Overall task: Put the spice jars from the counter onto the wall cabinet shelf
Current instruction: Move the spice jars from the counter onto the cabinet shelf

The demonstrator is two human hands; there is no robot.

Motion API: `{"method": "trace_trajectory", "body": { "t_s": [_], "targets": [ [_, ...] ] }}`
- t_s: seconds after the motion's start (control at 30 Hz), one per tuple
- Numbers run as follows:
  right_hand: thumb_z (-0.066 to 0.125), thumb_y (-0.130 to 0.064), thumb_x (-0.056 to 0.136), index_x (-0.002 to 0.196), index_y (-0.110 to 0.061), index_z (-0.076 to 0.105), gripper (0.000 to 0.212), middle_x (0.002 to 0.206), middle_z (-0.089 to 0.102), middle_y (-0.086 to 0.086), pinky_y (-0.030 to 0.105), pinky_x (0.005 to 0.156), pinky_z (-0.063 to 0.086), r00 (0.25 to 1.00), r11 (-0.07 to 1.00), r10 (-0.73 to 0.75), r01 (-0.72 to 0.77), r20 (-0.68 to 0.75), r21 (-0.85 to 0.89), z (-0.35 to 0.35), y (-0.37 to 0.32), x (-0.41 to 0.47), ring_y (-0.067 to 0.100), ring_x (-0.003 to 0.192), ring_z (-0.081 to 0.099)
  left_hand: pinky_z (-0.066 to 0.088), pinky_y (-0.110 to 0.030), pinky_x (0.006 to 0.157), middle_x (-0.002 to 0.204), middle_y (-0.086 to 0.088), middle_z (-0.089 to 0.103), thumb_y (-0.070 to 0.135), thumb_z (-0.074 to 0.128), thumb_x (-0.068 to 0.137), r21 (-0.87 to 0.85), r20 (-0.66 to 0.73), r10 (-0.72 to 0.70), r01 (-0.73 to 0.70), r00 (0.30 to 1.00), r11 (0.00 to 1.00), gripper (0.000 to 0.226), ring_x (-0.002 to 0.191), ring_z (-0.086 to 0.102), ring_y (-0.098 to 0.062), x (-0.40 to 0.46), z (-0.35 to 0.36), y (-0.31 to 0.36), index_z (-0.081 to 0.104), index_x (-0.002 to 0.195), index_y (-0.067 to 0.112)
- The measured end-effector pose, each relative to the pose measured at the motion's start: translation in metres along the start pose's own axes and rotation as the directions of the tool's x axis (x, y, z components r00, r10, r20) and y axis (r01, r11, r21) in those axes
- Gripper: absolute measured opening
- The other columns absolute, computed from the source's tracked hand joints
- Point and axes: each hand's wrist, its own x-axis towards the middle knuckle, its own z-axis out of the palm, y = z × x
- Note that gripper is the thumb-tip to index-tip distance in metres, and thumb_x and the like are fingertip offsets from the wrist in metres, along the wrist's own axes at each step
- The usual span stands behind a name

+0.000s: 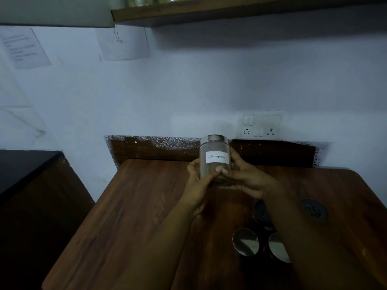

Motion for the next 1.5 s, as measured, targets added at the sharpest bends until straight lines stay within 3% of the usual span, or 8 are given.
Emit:
{"method": "trace_trajectory", "body": {
  "t_s": [0.27,0.53,0.9,1.0,1.27,1.33,1.4,1.5],
  "targets": [
    [0.076,0.007,0.069,0.145,-0.047,0.027,0.106,0.134,0.057,0.011,0.044,0.086,0.055,0.982,0.982,-0.171,0.164,-0.074,-0.095,0.008,-0.035,-0.010,0.030,0.119,0.059,0.052,-0.038,0.093,0.129,-0.011,0.056,0.006,0.065,0.079,0.097,0.216,0.135,-0.159,0.967,0.983,0.073,0.119,0.058,-0.027,0.007,-0.005,0.030,0.032,0.143,0.023],
    [0.083,-0.002,0.062,0.146,-0.051,0.023,0.114,0.135,0.052,0.005,0.046,0.092,0.054,0.948,0.918,-0.312,0.282,-0.068,-0.280,0.027,-0.121,-0.014,0.030,0.123,0.055,0.050,-0.041,0.100,0.137,0.001,0.049,0.037,0.070,0.080,0.414,0.272,0.330,-0.420,0.904,0.808,0.073,0.124,0.053,-0.020,0.014,0.026,0.107,0.031,0.140,0.050],
    [0.086,-0.008,0.056,0.147,-0.052,0.016,0.123,0.131,0.058,0.005,0.038,0.091,0.055,0.771,0.557,-0.623,0.558,0.136,-0.615,0.089,-0.286,-0.026,0.018,0.113,0.064,0.045,-0.026,0.098,0.131,0.019,0.051,0.042,0.071,0.082,0.372,0.343,0.682,-0.760,0.646,0.533,0.078,0.121,0.053,0.000,0.024,0.087,0.247,0.024,0.143,0.053],
    [0.084,-0.005,0.059,0.148,-0.051,0.014,0.123,0.132,0.055,0.005,0.037,0.090,0.055,0.751,0.522,-0.648,0.563,0.131,-0.641,0.092,-0.319,-0.021,0.019,0.109,0.067,0.043,-0.014,0.097,0.138,0.015,0.049,0.036,0.067,0.089,0.444,0.384,0.716,-0.797,0.583,0.411,0.076,0.124,0.050,0.003,0.036,0.101,0.280,0.021,0.149,0.046],
    [0.086,-0.014,0.069,0.147,-0.053,0.004,0.119,0.122,0.053,0.011,0.035,0.099,0.043,0.836,0.428,-0.548,0.248,-0.032,-0.869,0.075,-0.377,0.019,0.022,0.113,0.057,0.050,-0.033,0.096,0.129,0.007,0.058,0.041,0.066,0.088,0.653,0.401,0.742,-0.736,0.537,0.180,0.075,0.117,0.055,-0.007,0.097,0.102,0.316,0.024,0.150,0.039],
    [0.083,-0.012,0.073,0.149,-0.047,0.001,0.117,0.109,0.057,0.011,0.031,0.089,0.045,0.850,0.462,-0.515,0.165,-0.112,-0.871,0.069,-0.381,0.035,0.024,0.106,0.058,0.049,-0.028,0.092,0.119,0.007,0.063,0.037,0.065,0.089,0.766,0.347,0.817,-0.641,0.460,0.036,0.059,0.109,0.057,-0.006,0.115,0.086,0.309,0.040,0.142,0.032],
    [0.082,-0.012,0.075,0.150,-0.044,0.002,0.114,0.098,0.058,0.009,0.029,0.077,0.048,0.847,0.502,-0.497,0.104,-0.188,-0.858,0.063,-0.383,0.052,0.023,0.093,0.058,0.053,-0.034,0.083,0.098,0.005,0.066,0.030,0.063,0.089,0.799,0.356,0.892,-0.586,0.278,-0.136,0.027,0.092,0.060,-0.010,0.132,0.065,0.301,0.060,0.113,0.021],
    [0.083,-0.018,0.074,0.151,-0.038,-0.002,0.117,0.109,0.057,0.008,0.035,0.087,0.049,0.816,0.500,-0.508,0.020,-0.275,-0.866,0.057,-0.386,0.080,0.027,0.106,0.056,0.048,-0.036,0.075,0.085,0.006,0.063,0.020,0.062,0.089,0.744,0.419,0.897,-0.620,0.140,-0.251,0.006,0.081,0.057,-0.013,0.147,0.045,0.291,0.062,0.091,0.015]
  ]
}}
